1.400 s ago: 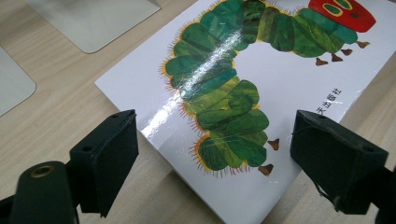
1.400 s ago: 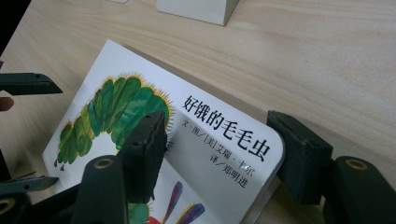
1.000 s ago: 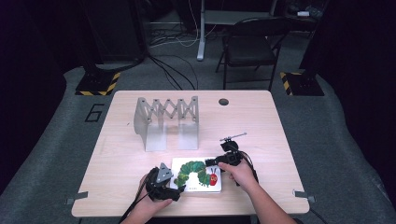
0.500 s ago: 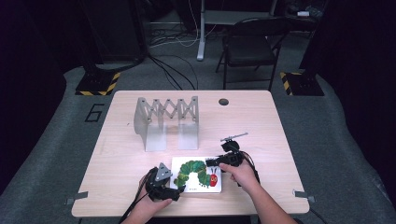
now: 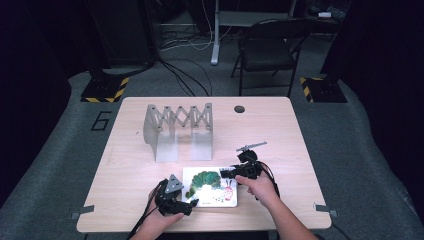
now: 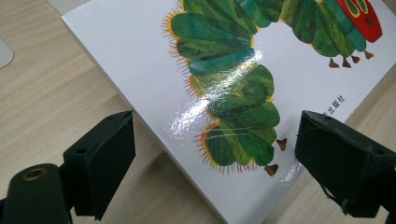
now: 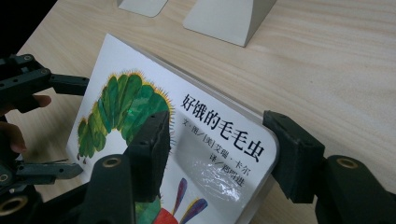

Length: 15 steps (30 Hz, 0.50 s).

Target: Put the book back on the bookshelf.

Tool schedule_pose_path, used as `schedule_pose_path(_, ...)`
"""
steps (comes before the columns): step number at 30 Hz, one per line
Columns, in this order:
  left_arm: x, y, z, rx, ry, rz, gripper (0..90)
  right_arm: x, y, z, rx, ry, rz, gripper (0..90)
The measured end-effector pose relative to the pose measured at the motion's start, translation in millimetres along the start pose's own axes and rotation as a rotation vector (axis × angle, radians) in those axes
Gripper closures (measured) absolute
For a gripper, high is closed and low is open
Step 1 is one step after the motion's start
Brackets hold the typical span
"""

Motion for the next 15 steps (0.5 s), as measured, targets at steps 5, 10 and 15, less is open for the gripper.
schedule_pose_path(5,-0.1,-1.3,-0.6,0.012,-0.006,-0.004,11.1,-0.8,-2.6,3.2,-0.006,0.016,0.014,43.3)
schedule_pose_path(10,0.2,-1.7,-1.5,0.023,-0.016,0.011,9.9,-0.6,-6.3,6.9,-0.003,0.021,0.017,44.0)
schedule_pose_path(15,-0.1,-2.6,-2.5,0.017,-0.02,-0.001,7.4,-0.4,-9.4,9.6,0.004,0.033,0.029,44.1)
Point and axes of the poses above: each handheld gripper's, and its own axes: z roughly backward along the jaws, x roughly out of its underside, y roughly to its right, the point moved 5 cm from there along -z, roughly forward along the jaws, and after that the axes turned 1 degree about -z, right-handed, at the moved point
